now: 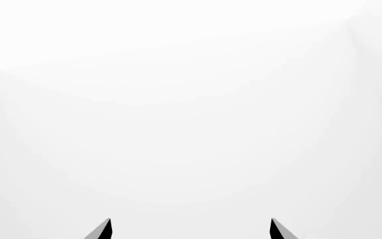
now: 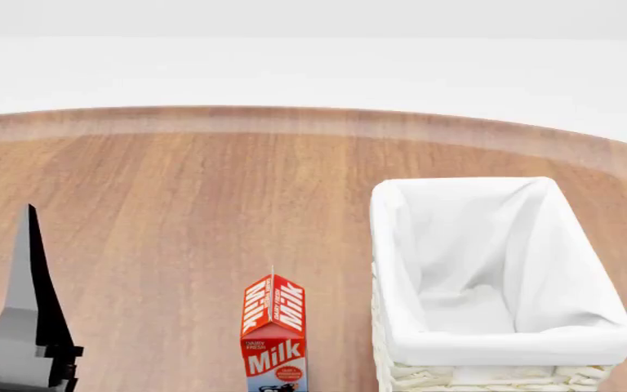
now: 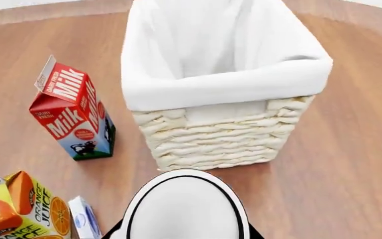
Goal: Pick up the alphabet soup and the tomato sauce, and put them in the basket.
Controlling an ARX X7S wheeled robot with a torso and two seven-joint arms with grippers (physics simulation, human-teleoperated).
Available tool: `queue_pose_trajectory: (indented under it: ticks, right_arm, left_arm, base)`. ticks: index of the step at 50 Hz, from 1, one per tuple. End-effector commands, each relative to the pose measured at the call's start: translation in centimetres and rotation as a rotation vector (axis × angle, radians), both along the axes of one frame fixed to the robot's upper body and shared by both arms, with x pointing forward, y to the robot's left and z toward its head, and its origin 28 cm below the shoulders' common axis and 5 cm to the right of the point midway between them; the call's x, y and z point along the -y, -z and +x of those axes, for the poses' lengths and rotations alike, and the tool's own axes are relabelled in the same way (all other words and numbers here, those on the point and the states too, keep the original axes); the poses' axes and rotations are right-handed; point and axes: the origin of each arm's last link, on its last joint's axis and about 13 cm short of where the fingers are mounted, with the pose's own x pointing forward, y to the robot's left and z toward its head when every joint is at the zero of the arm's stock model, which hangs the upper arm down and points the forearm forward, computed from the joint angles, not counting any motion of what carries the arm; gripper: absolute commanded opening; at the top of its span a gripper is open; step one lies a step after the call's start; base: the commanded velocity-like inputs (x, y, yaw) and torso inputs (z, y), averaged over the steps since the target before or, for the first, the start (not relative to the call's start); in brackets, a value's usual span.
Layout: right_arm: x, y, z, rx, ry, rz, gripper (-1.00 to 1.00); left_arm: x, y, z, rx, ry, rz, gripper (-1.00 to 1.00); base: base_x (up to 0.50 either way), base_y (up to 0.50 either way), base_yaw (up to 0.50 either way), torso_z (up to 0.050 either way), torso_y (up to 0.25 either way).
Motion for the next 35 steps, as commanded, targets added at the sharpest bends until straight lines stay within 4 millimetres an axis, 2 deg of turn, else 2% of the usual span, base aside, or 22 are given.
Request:
queue_pose_trajectory:
  ticks: [1, 2, 9, 16, 27, 32, 35]
  right_arm:
    - [0.4, -4.3, 2.3, 0.174, 0.001, -0.027, -1.0]
    - [0.5, -5.0, 2.8, 0.189, 0.007, -0.022, -1.0]
    - [0.4, -6.5, 3.9, 0.233, 0.003, -0.018, -1.0]
    - [1.0, -9.2, 7.0, 0.308, 0.022, -0.003, -1.0]
    - [1.2, -9.9, 9.8, 0.342, 0.022, -0.004, -1.0]
    - [1.1, -9.8, 11.9, 0.347, 0.028, -0.014, -1.0]
    - [1.1, -10.9, 12.9, 0.343, 0.035, -0.033, -1.0]
  left_arm:
    - [0.0, 0.0, 0.0, 0.0, 0.0, -0.002, 1.0]
    - [0.0, 0.0, 0.0, -0.001, -0.001, 0.003, 1.0]
    - [-0.1, -0.1, -0.1, 0.001, -0.004, 0.005, 1.0]
    - [0.0, -0.2, -0.1, 0.003, -0.002, 0.007, 1.0]
    - [0.0, -0.4, -0.1, 0.006, 0.004, 0.003, 1.0]
    - [0.0, -0.3, -0.2, 0.004, 0.003, 0.004, 1.0]
    - [0.0, -0.4, -0.3, 0.007, 0.002, 0.004, 1.0]
  base:
    - [0.0, 0.0, 0.0, 0.0, 0.0]
    - [0.0, 0.0, 0.0, 0.0, 0.01]
    - [0.0, 0.0, 0.0, 0.0, 0.0]
    - [0.0, 0.0, 0.0, 0.0, 0.0]
    - [0.0, 0.0, 0.0, 0.0, 0.001]
    - [0.0, 0.0, 0.0, 0.0, 0.0]
    - [0.0, 0.0, 0.0, 0.0, 0.0]
